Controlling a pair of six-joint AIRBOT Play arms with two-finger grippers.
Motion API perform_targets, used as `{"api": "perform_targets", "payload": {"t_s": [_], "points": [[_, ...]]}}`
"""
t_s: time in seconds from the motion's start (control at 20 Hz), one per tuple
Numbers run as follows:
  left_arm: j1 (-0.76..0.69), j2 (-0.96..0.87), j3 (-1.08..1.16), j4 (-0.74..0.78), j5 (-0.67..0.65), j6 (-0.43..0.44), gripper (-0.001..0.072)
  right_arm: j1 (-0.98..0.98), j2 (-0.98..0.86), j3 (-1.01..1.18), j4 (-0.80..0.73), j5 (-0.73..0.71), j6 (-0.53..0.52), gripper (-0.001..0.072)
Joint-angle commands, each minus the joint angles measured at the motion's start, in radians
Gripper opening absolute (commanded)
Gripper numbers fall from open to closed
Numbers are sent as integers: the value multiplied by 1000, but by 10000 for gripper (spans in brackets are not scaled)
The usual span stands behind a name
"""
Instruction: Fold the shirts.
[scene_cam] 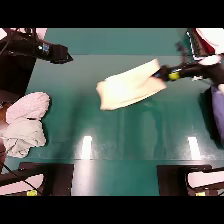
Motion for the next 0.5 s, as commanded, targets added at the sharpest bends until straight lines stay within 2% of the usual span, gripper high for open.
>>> {"api": "perform_targets", "payload": {"t_s": [0.0,0.2,0.45], "points": [[-74,1,0,-4,42,0,29,-227,154,0,-106,-74,50,16],[-150,0,0,-4,130,0,29,-463,211,0,-118,-130,50,15],[-198,0,0,-4,153,-1,29,-646,202,0,-116,-174,48,16]]}}
